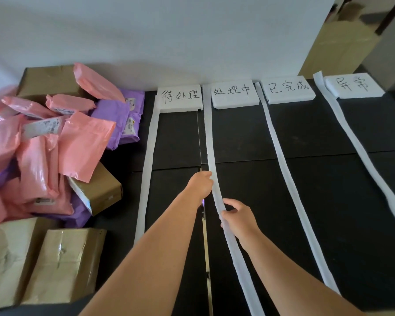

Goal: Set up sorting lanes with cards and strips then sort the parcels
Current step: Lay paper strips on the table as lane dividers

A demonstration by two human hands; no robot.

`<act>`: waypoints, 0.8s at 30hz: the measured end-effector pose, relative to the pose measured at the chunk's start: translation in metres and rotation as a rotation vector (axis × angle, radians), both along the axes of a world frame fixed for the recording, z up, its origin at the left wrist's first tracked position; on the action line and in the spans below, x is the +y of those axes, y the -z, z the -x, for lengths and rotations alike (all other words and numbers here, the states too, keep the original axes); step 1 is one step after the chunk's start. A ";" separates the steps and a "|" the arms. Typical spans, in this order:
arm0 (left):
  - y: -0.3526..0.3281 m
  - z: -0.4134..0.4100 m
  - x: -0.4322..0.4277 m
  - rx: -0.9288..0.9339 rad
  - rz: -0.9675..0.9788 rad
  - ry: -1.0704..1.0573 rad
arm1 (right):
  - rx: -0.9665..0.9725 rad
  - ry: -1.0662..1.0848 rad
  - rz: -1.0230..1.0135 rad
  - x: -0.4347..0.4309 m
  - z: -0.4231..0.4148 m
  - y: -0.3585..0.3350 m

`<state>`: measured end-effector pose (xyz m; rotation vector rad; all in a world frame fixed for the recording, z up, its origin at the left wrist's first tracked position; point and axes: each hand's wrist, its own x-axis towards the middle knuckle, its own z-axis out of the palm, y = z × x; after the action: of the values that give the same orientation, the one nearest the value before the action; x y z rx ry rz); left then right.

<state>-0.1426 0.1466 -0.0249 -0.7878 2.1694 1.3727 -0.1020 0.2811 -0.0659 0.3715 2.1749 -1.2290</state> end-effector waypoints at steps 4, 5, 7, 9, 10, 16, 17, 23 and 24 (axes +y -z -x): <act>0.001 -0.007 -0.002 0.010 0.020 0.048 | 0.010 0.009 -0.004 -0.003 -0.006 0.002; 0.002 -0.008 -0.002 0.015 0.025 0.056 | 0.018 0.015 -0.009 -0.004 -0.007 0.002; 0.003 -0.010 -0.001 0.025 0.029 0.055 | 0.038 0.029 -0.017 -0.004 -0.006 0.003; 0.003 -0.013 -0.001 0.030 0.031 0.048 | 0.049 0.031 -0.028 -0.005 -0.003 0.005; 0.002 -0.015 -0.002 0.031 0.034 0.050 | 0.049 0.027 -0.041 -0.005 -0.001 0.006; 0.002 -0.037 -0.007 0.048 0.041 0.014 | 0.096 -0.093 -0.138 0.001 -0.004 0.012; 0.003 -0.042 -0.007 0.046 0.050 0.009 | 0.111 -0.108 -0.158 0.003 -0.005 0.012; 0.014 -0.073 0.000 0.105 0.146 0.055 | 0.192 -0.181 -0.231 0.027 -0.027 0.012; 0.015 -0.080 0.003 0.120 0.175 0.083 | 0.210 -0.188 -0.248 0.034 -0.032 0.011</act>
<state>-0.0630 0.1495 -0.0403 -0.6841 2.4128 1.2296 -0.0700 0.3146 -0.0771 0.1369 2.4873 -0.9331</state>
